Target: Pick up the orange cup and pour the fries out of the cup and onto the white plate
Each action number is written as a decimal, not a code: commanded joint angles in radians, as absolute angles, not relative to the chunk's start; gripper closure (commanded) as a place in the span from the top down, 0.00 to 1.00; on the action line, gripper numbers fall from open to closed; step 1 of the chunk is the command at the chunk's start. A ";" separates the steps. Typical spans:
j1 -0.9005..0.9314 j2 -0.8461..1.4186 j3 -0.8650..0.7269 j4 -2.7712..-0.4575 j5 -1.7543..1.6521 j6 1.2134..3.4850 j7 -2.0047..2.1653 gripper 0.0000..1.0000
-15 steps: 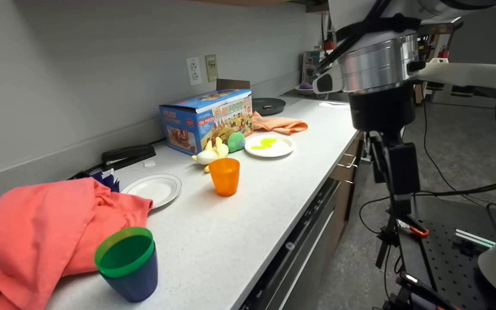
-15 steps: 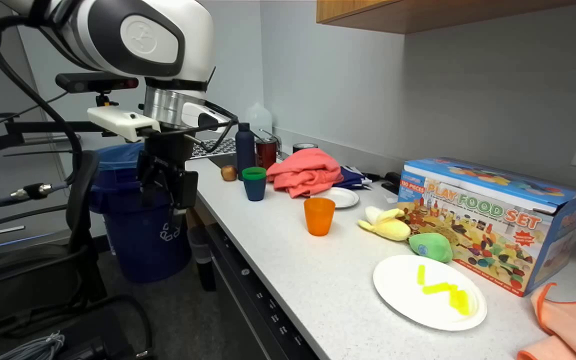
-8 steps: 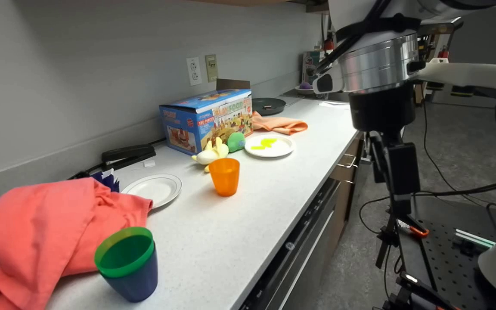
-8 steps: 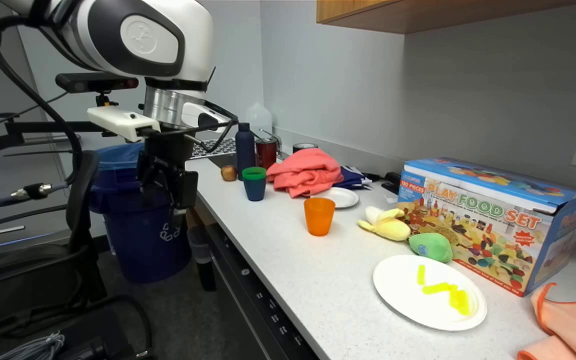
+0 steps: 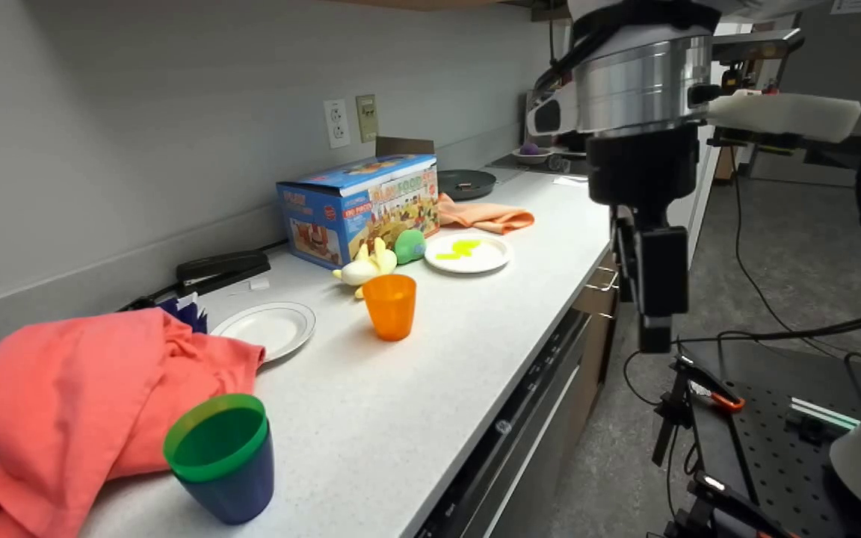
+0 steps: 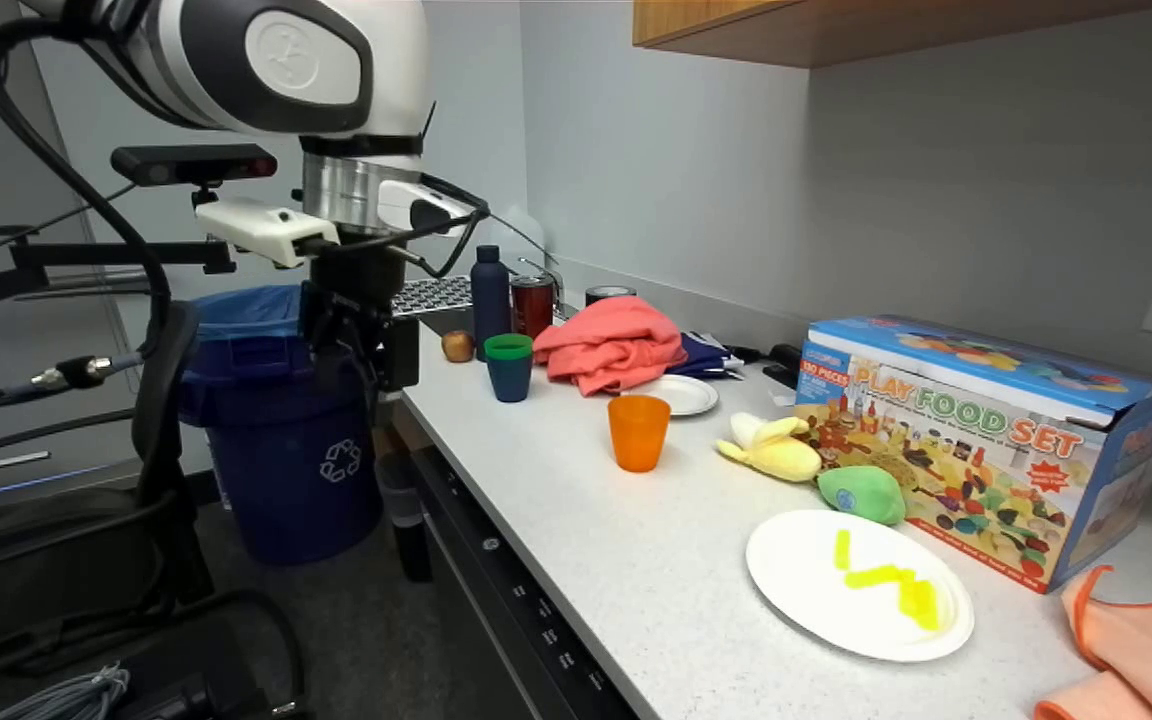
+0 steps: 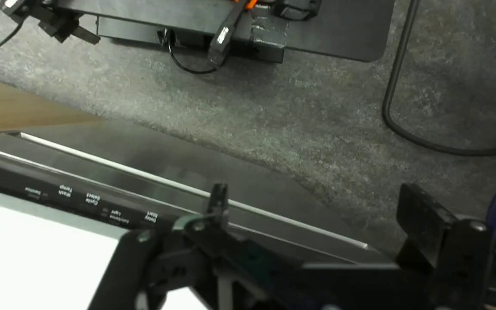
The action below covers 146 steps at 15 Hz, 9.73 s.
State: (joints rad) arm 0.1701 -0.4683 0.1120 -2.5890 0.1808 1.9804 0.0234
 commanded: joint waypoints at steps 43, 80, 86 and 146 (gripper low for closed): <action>0.070 0.182 0.064 -2.052 -0.035 2.424 0.224 1.00; 0.089 0.253 -0.049 -1.879 -0.106 2.330 0.272 0.01; 0.047 0.159 -0.080 -1.913 -0.105 2.291 0.322 0.01; -0.305 0.244 -0.187 -1.792 0.700 1.970 0.161 0.01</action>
